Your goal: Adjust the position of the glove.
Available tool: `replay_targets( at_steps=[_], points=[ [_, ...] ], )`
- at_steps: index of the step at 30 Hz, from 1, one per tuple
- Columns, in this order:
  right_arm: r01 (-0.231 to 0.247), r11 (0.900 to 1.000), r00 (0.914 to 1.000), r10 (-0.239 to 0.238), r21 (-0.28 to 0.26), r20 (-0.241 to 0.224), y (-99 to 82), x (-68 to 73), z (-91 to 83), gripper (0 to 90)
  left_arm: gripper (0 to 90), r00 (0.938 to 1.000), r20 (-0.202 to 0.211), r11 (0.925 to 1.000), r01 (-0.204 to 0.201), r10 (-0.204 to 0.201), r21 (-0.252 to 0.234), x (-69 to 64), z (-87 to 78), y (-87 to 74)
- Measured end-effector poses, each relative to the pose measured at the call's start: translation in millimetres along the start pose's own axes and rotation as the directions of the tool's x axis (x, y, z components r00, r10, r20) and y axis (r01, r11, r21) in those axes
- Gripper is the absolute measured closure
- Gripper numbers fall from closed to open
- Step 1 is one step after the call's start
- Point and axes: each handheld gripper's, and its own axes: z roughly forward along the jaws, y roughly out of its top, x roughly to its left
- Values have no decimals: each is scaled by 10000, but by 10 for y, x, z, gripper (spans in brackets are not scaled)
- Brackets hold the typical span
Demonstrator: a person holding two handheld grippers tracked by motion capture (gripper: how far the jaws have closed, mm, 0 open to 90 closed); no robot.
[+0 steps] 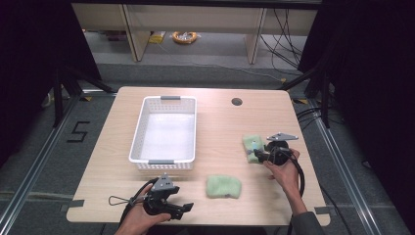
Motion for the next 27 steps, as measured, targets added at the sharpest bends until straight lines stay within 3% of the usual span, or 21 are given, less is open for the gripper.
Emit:
replay_targets(
  at_steps=[1, 3, 4, 5, 6, 8, 9, 10, 11, 12, 14, 22, 24, 25, 26, 27],
  points=[
    [-292, 9995, 9996, 293, 110, -52, 10, 9, 4, 501, 211, 10000, -21, 10000, 14, -14, 26, 2, -6, -9],
    [-154, 9999, 9999, 154, -5, 12, 24, -10, 26, 497, 205, 9999, -151, 10000, -7, 8, 78, 15, -21, -22],
    [-429, 9989, 9991, 430, 186, -42, 31, 3, 31, 496, 204, 9998, -63, 9999, 162, -162, -20, 9, -22, -28],
    [-306, 9995, 9995, 306, 74, 23, 36, -11, 44, 495, 203, 9998, -82, 9998, -166, 167, 120, 28, -46, -24],
    [-103, 9999, 9999, 103, -30, 25, 35, -40, 74, 492, 202, 9999, -113, 10000, 6, -7, -49, 17, -39, -26],
    [-434, 9991, 9991, 434, 38, -26, 38, -36, 91, 489, 196, 9999, -159, 9999, 23, -25, -141, 20, -41, -26],
    [-420, 9991, 9990, 421, 42, -152, 36, -52, 112, 485, 192, 9996, -190, 9997, 215, -218, -123, 17, -38, -30],
    [-514, 9987, 9986, 515, 53, -72, 39, -50, 121, 485, 191, 9996, -266, 9999, 97, -100, -100, 22, -42, -29],
    [-250, 9997, 9997, 250, 40, 57, 33, -69, 136, 485, 191, 9998, -187, 9999, 33, -36, -142, 24, -42, -30],
    [-621, 9980, 9980, 622, 90, -90, 42, -56, 143, 485, 191, 9998, -210, 9999, 66, -68, -103, 23, -43, -31],
    [-818, 9960, 9966, 819, 371, -10, 44, -50, 139, 484, 191, 9998, -200, 10000, 28, -29, -66, 25, -39, -32],
    [-754, 9962, 9971, 757, 433, -48, 76, -83, 182, 477, 191, 9998, -165, 10000, -71, 72, 47, 24, -38, -34],
    [-915, 9949, 9956, 905, 413, 251, 90, -67, 192, 476, 191, 9998, -156, 9999, -137, 138, 100, 26, -40, -34],
    [-629, 9975, 9976, 619, 321, 308, 90, -80, 206, 476, 191, 9998, -156, 9999, -132, 134, 98, 24, -39, -35],
    [-679, 9971, 9977, 676, 330, 107, 94, -79, 218, 475, 191, 9999, -156, 10000, 17, -17, -34, 13, -28, -36],
    [-724, 9965, 9971, 714, 412, 257, 98, -71, 223, 475, 191, 9999, -152, 10000, 8, -9, -25, 13, -28, -36]
  ],
)
